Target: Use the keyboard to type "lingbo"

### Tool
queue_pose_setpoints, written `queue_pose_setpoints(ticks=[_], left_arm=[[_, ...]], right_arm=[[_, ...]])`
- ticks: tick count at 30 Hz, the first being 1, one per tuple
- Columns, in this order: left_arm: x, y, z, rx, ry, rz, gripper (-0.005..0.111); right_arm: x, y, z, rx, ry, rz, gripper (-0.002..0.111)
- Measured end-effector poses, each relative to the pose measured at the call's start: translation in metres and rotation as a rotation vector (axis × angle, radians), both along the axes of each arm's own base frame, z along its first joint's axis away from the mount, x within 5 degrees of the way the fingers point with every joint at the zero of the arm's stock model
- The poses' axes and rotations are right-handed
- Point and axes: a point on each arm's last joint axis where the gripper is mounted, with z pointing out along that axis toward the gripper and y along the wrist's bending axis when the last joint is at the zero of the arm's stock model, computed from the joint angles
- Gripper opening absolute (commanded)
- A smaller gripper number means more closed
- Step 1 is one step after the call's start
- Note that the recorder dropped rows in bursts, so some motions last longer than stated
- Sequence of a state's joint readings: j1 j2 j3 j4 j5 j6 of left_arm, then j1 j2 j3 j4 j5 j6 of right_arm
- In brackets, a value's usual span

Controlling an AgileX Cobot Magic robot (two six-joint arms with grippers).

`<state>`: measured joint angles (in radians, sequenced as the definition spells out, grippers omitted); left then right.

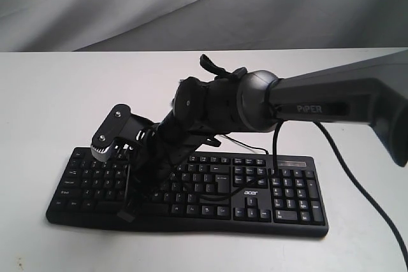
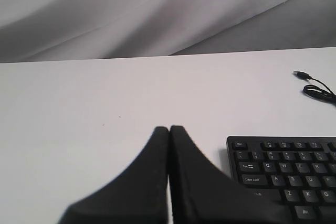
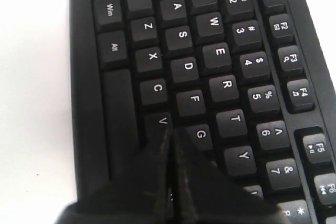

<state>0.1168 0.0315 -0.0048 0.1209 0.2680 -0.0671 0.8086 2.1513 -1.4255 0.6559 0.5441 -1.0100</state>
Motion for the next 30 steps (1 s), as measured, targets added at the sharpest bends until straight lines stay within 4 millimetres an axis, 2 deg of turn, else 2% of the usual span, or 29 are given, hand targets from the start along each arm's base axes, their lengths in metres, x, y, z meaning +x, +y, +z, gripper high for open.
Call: queue_pose_setpoints(ticks=[15,20,26,30], left_arm=[[0.0,0.0,0.0,0.0,0.0,0.0,0.001],[0.0,0.0,0.0,0.0,0.0,0.0,0.001],[0.0,0.0,0.0,0.0,0.0,0.0,0.001],[0.0,0.0,0.0,0.0,0.0,0.0,0.001]], right_arm=[[0.0,0.0,-0.004,-0.003,0.008,-0.006,0.0],[0.0,0.001,-0.012,-0.006,0.026,-0.017,0.0],[0.0,0.001,-0.012,-0.004,0.029,-0.019,0.0],[0.001,0.0,-0.001,0.001,-0.002,-0.005,0.0]])
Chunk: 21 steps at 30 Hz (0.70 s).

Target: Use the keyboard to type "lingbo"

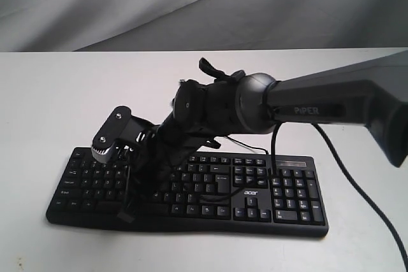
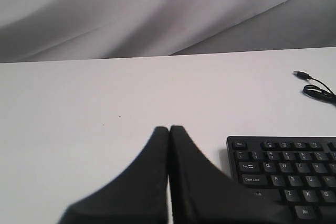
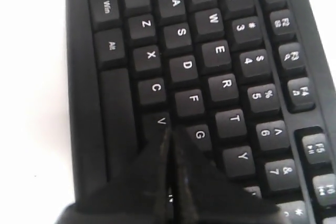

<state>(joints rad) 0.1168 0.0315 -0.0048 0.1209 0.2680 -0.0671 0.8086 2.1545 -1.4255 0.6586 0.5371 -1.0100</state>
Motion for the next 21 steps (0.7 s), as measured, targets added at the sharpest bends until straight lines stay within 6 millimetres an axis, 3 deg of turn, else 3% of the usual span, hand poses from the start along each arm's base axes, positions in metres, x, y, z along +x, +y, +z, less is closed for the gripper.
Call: queue_pose_setpoints(ticks=[6,12,21], left_arm=[[0.0,0.0,0.0,0.0,0.0,0.0,0.001],[0.0,0.0,0.0,0.0,0.0,0.0,0.001],[0.0,0.0,0.0,0.0,0.0,0.0,0.001]], right_arm=[[0.015,-0.019,0.032,0.001,-0.066,-0.042,0.0],[0.02,-0.047,0.011,-0.069,-0.017,-0.114,0.0],[0.02,-0.047,0.009,-0.049,-0.026,-0.13,0.0]])
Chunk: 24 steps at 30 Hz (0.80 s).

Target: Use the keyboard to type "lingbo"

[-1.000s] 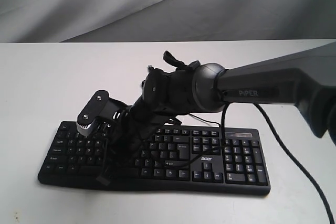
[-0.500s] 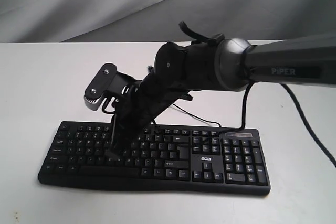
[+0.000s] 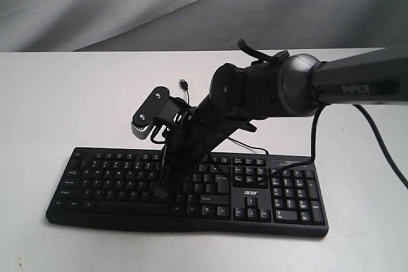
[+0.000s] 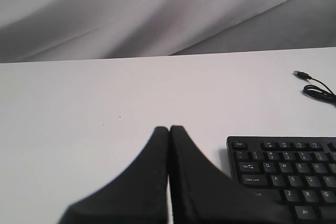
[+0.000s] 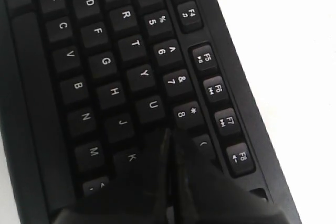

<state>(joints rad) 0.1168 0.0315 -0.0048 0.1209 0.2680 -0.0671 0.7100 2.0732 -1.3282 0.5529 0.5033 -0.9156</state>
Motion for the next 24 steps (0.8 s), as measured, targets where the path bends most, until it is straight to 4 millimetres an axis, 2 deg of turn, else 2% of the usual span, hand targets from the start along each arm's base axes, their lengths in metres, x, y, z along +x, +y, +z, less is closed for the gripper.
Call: queue_pose_setpoints(ticks=[24], left_arm=[[0.0,0.0,0.0,0.0,0.0,0.0,0.001]], right_arm=[[0.0008,-0.0019,-0.0017,-0.024,-0.003,-0.009,0.0]])
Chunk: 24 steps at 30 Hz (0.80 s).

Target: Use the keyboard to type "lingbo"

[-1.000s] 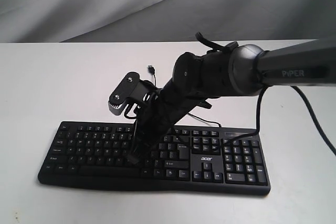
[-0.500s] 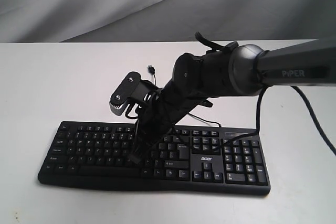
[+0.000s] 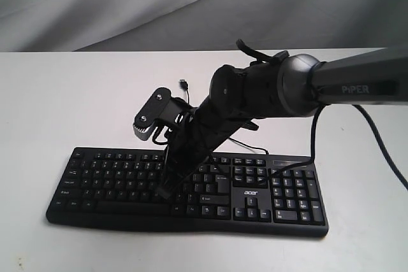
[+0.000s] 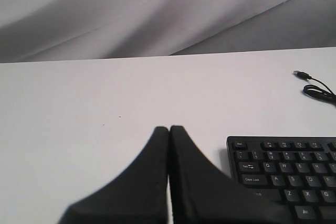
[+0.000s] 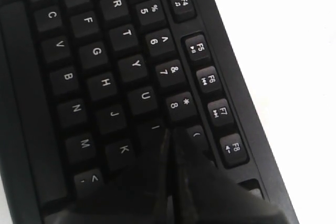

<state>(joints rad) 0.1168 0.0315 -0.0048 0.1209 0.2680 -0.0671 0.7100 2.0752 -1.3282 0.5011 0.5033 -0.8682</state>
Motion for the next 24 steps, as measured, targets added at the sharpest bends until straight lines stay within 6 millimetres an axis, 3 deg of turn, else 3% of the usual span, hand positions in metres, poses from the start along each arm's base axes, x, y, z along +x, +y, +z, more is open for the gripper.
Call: queue_pose_setpoints(ticks=[24], left_arm=[[0.0,0.0,0.0,0.0,0.0,0.0,0.001]], right_arm=[[0.0,0.0,-0.01,-0.015,0.018,-0.003,0.0]])
